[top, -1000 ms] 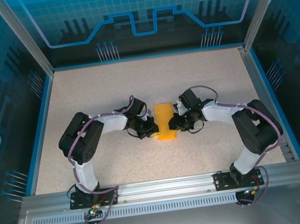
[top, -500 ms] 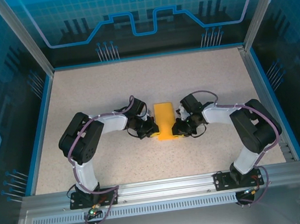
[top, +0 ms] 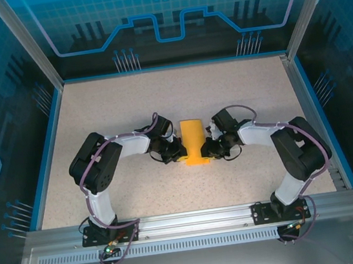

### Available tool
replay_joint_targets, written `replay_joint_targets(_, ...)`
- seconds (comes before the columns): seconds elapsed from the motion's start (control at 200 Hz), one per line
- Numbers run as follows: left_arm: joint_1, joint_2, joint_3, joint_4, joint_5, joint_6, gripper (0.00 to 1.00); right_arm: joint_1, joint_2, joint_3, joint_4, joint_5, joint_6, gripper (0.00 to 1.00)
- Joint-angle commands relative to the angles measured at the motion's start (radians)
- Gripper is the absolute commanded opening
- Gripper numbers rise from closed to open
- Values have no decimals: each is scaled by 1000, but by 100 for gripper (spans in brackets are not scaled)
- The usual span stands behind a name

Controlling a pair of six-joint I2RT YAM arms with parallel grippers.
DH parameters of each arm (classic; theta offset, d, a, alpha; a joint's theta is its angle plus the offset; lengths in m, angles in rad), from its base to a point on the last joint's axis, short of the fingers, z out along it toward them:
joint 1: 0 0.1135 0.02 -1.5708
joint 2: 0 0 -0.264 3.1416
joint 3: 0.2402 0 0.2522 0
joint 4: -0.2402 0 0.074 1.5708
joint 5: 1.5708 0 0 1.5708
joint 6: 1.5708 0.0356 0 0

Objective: Fold a paper plane with a square sheet of paper (pick it up from the middle)
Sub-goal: Fold the square sheet of paper in half at the center of the table.

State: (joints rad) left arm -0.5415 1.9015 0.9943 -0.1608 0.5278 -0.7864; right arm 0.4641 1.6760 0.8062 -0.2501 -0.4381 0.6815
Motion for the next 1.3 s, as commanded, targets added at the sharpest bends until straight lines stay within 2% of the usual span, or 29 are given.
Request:
replay_joint_targets(0.0,-29,62,-37,-124,-115,-8,0,-7,31,-12,20,-16,9,19)
replay_joint_targets(0.22,-28,64,-31,-126,-114,-5,0,-56,14,-69,24,-12,-14,18)
replay_joint_targets(0.4,-29,65,-29,-128,-115,-5,0,-61,-39,1,60,-51,-3,19)
replay_joint_targets(0.65,-28,65,-27,-131,-117,-7,0,-64,78,114,130,-38,17,19)
replay_joint_targets(0.995,-31,59,-34,-132,-115,-3,0,-121,178,113,173,-23,-11,18)
replay_joint_targets(1.296,-31,56,-34,-131,-114,-4,0,-118,110,136,168,-54,-2,19)
